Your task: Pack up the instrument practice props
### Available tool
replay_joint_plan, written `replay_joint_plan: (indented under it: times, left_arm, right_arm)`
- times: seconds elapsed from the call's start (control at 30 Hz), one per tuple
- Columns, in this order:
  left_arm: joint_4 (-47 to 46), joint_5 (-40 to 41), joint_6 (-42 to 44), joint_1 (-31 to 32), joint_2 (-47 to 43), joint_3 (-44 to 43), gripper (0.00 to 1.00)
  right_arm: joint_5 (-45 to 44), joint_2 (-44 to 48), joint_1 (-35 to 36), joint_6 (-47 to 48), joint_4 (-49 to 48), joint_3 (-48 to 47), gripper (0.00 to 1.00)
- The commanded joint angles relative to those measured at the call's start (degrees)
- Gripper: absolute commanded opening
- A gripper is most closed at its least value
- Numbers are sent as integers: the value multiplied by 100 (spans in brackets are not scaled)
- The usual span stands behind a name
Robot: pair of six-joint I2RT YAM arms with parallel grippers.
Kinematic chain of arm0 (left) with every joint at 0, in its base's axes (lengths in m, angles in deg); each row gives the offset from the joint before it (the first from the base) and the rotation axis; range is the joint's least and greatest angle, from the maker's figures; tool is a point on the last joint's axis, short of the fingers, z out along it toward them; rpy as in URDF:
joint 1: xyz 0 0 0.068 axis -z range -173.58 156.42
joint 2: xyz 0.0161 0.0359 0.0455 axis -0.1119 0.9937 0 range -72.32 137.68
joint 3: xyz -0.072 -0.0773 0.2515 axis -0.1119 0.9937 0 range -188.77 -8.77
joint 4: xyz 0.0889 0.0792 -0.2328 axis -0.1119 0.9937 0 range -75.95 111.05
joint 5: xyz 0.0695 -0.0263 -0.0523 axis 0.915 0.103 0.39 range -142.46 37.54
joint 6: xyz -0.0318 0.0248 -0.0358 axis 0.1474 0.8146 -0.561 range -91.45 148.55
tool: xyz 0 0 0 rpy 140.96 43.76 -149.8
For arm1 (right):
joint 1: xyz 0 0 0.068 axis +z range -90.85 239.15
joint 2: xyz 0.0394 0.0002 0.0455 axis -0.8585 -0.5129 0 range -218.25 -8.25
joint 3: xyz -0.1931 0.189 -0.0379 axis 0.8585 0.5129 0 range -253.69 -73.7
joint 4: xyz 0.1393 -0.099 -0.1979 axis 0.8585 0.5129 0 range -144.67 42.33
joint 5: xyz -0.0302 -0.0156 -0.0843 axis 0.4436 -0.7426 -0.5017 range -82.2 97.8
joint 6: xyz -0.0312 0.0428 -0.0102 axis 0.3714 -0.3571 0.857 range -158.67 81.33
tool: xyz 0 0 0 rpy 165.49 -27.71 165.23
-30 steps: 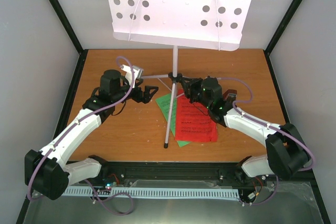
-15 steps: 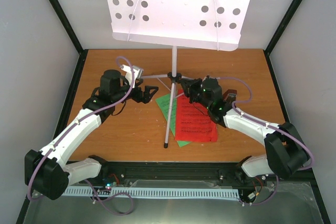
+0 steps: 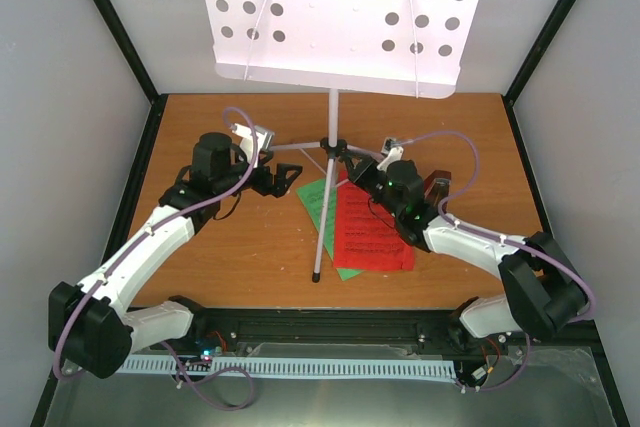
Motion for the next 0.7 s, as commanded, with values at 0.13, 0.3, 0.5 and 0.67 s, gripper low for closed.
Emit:
replay_joint_plan:
  times: [0.13,0.3,0.5,0.67]
  left_arm:
    - [-43,46,157,2,84,-36,99]
    - [-45,66,167,2,97,-40,99]
    - [-37,92,176,2,113,-28,99]
    - [-32,129,185,2,120,-29,99]
  right_arm:
    - [-600,10,240,4828,-524,410,3]
    - [-572,-89,308,7086,-981,556,3]
    - [-957,-253,405,9579,-868,309,4]
    - [-1378,-388,526,11031,-737,52,9]
